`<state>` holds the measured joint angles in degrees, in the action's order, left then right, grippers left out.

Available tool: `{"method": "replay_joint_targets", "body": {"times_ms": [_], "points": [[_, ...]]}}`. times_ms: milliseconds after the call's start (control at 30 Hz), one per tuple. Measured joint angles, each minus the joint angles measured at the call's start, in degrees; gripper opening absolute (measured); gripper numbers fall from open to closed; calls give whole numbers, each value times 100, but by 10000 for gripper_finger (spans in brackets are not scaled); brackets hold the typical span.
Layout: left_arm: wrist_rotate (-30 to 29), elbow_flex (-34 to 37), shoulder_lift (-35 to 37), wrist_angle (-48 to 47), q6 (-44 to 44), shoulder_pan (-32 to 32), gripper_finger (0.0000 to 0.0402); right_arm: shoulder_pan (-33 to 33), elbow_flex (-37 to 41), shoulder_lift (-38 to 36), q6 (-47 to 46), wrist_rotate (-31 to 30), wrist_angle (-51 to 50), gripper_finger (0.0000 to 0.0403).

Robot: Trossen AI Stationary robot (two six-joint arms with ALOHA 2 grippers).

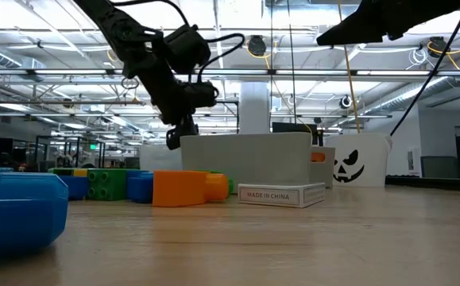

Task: Pick & Place Toys
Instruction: Adjust the bottom gray bin on the table

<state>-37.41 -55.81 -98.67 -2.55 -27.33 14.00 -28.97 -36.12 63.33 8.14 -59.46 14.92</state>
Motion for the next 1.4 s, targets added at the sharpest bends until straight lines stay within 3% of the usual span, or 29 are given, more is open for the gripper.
{"method": "replay_joint_targets", "body": {"times_ms": [200,433,600,700,800,1033,1167,1400], "points": [[-537,0,192,278,-22,-295,246,0,0,0,-186,2,0,313],[-279,0,1450,0,1677,-568,246,-124,0,-2,-293,258,3,313],[982,492,2751,-189,2754,-704,246,-291,0,0,-297,278,25,313],[1464,1420,3437,827,2862,-932,246,-366,0,0,-300,280,27,313],[1491,2523,3992,2113,3103,-1159,246,-416,0,0,-486,353,80,313],[1477,4617,4406,4912,4222,-1470,246,-131,2,381,-1298,1993,569,306],[1475,5015,4400,5416,4703,-1500,246,207,0,1212,-1495,2825,1430,270],[1434,5014,4398,5366,4856,-1500,246,812,0,2617,-1603,2869,2533,122]]}}
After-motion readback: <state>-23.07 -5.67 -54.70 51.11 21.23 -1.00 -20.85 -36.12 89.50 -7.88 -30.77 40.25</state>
